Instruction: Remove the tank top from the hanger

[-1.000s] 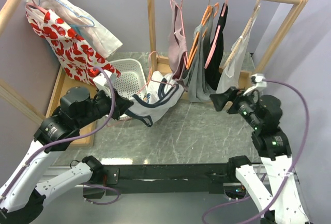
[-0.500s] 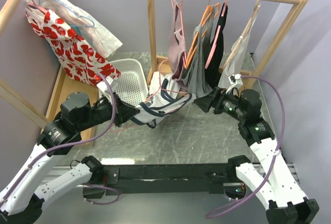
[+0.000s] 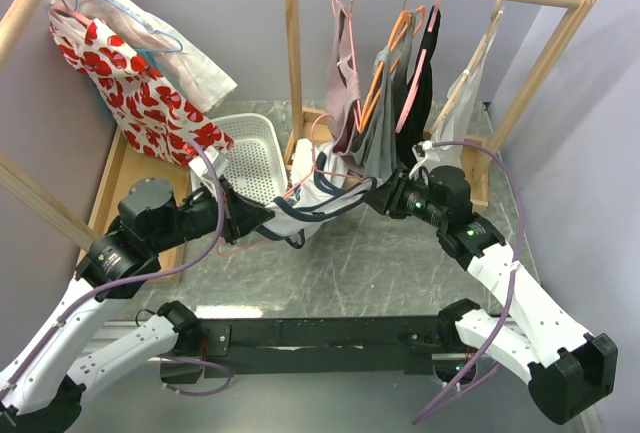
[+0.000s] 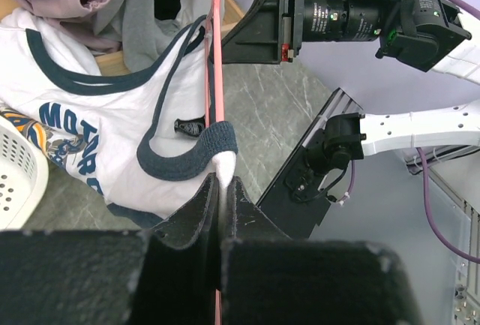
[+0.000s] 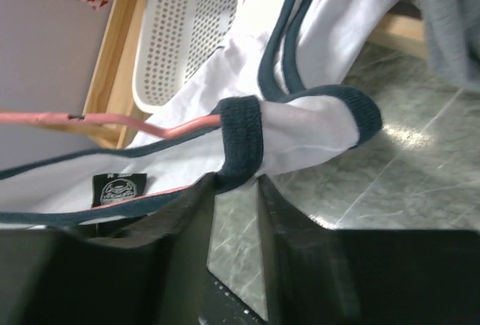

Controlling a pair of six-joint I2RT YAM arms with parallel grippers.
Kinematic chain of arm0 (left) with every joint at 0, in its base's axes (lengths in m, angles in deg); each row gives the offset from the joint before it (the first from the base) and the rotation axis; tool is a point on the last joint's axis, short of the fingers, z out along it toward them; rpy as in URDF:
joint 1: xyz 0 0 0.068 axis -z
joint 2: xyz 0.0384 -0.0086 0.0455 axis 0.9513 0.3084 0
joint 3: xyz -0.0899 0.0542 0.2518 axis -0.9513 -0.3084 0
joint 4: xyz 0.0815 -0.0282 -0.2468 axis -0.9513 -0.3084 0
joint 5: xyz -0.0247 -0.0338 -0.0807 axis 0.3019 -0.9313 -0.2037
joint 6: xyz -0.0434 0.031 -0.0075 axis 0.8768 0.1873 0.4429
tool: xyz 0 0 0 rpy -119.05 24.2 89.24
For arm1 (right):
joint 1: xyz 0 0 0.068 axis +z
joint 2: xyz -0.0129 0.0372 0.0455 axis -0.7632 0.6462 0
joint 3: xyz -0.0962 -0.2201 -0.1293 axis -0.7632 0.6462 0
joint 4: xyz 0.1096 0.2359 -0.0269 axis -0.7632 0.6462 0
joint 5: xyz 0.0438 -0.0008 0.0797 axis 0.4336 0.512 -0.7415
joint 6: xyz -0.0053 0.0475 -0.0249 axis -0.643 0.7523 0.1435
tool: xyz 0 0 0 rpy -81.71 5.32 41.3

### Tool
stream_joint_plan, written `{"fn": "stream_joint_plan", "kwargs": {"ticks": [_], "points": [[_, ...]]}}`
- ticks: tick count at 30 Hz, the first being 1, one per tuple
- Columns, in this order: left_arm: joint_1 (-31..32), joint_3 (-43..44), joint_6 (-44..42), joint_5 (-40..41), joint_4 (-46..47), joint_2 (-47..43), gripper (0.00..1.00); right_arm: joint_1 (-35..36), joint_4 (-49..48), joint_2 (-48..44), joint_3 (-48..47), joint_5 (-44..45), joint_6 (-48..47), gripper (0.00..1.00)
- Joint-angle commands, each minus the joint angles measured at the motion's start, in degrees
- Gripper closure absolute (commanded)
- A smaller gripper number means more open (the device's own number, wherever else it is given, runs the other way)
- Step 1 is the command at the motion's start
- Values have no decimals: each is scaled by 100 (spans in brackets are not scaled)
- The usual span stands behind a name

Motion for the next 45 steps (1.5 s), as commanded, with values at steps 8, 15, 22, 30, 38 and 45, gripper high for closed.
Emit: {"fn": "stream_joint_plan", "kwargs": {"ticks": [8, 15, 22, 30, 38, 45], "points": [[23, -127, 273, -395, 766, -208, 99, 29, -82, 103, -240, 939, -246, 100], [23, -92, 247, -458, 548, -366, 99, -392, 806, -134, -628, 2179, -633, 100], [23, -47, 159, -54, 608, -682, 99, -1043, 1052, 137, -259, 1222, -650, 100], [23, -408, 405, -378, 1804, -428, 99, 283, 938, 103, -82, 641, -528, 100], [41, -681, 353, -344, 1963, -68, 99, 802, 992, -1091, -223, 1054, -378, 66], [173, -962, 282, -159, 2288, 222, 99, 864, 377, -1383, -347, 826, -185, 48]]}}
